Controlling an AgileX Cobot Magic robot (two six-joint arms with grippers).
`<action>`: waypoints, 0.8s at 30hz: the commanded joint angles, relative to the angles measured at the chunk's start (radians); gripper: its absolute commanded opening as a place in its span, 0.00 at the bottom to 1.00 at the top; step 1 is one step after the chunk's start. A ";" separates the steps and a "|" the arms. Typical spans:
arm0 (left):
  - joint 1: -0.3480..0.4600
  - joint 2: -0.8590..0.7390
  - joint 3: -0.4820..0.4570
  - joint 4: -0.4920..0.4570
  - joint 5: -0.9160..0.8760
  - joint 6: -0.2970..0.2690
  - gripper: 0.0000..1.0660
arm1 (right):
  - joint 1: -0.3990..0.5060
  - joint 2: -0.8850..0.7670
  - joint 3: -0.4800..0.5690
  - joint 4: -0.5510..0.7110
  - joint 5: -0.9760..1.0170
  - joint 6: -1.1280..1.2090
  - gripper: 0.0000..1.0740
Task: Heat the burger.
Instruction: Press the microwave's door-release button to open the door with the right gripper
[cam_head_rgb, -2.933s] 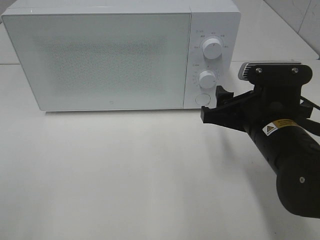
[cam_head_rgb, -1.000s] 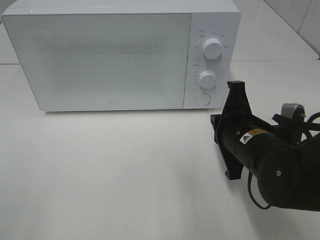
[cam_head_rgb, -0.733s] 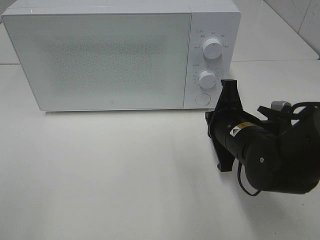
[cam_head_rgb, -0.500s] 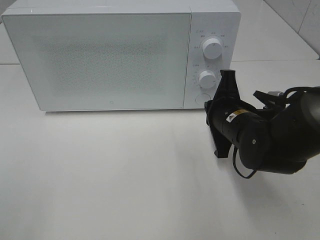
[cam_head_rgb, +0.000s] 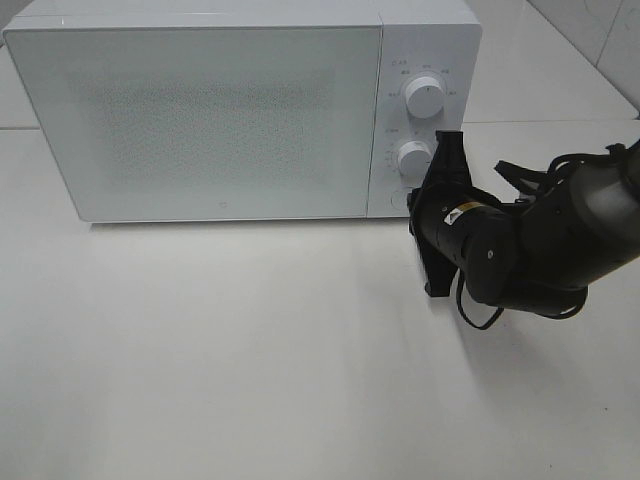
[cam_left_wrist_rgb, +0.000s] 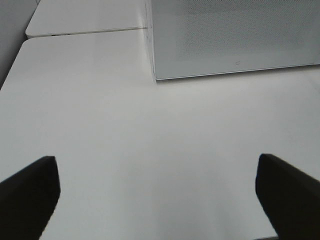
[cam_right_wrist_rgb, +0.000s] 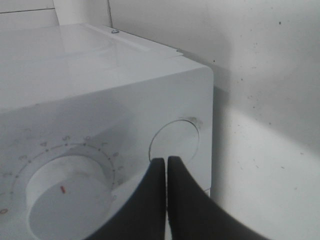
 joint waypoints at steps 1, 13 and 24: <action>0.006 -0.017 0.001 -0.006 -0.011 -0.001 0.94 | -0.018 0.020 -0.030 -0.035 0.016 0.018 0.00; 0.006 -0.017 0.001 -0.006 -0.011 -0.001 0.94 | -0.057 0.056 -0.079 -0.054 0.027 0.031 0.00; 0.006 -0.017 0.001 -0.006 -0.011 -0.001 0.94 | -0.065 0.091 -0.119 -0.098 0.024 0.073 0.00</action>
